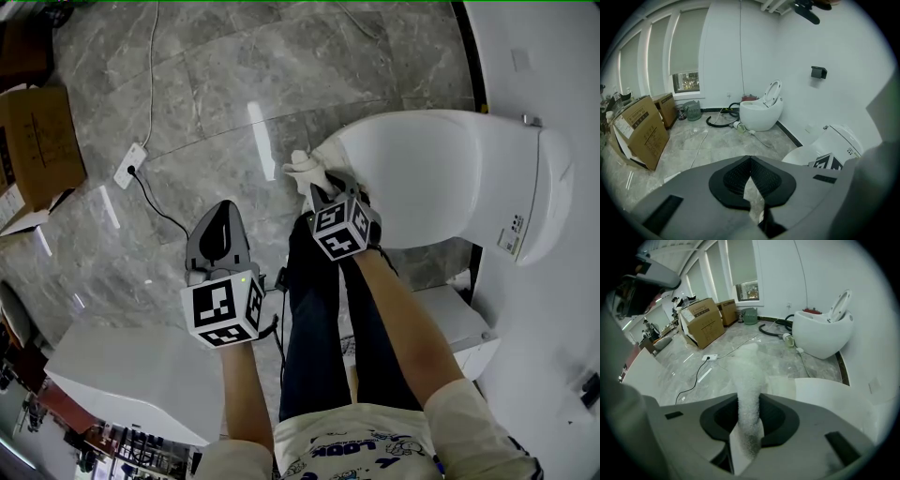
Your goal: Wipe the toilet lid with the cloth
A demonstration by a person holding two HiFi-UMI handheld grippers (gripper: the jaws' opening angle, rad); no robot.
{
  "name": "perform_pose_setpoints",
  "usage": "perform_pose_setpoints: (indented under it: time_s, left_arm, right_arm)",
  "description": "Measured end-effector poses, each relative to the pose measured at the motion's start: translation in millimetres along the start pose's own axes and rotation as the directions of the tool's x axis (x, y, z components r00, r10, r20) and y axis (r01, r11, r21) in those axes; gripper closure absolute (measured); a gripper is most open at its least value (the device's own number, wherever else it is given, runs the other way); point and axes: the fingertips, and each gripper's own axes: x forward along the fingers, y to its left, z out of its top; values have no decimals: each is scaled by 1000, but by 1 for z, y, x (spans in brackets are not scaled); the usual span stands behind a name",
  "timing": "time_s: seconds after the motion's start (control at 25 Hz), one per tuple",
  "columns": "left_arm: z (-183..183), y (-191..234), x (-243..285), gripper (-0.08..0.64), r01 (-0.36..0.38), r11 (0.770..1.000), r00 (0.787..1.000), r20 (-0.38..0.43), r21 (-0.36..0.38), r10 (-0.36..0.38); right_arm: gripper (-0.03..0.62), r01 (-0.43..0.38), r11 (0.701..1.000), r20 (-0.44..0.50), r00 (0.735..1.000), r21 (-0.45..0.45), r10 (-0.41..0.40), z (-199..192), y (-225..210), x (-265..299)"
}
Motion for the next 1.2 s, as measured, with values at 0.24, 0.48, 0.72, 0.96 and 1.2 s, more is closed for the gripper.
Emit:
perform_pose_setpoints:
  time_s: [0.24,0.48,0.72,0.96,1.2]
  left_arm:
    - [1,-17,-3,557,17,1000,1000,-5,13,-17]
    - [6,-44,-2,557,44,998,999,-4,45,-44]
    - [13,-69,0,557,65,995,998,-8,80,-65]
    - [21,-103,7,557,96,988,995,-13,118,-95]
    - [30,-139,15,557,126,979,992,-16,158,-125]
  right_arm:
    - [492,-71,985,-37,997,-156,66,-21,20,-11]
    - [492,-98,972,-50,995,-214,89,-45,12,-25]
    - [492,-96,974,-48,995,-204,88,-67,-13,-43]
    - [492,-83,984,-38,996,-155,78,-87,-50,-59]
    - [492,-45,997,-4,999,-56,45,-106,-98,-75]
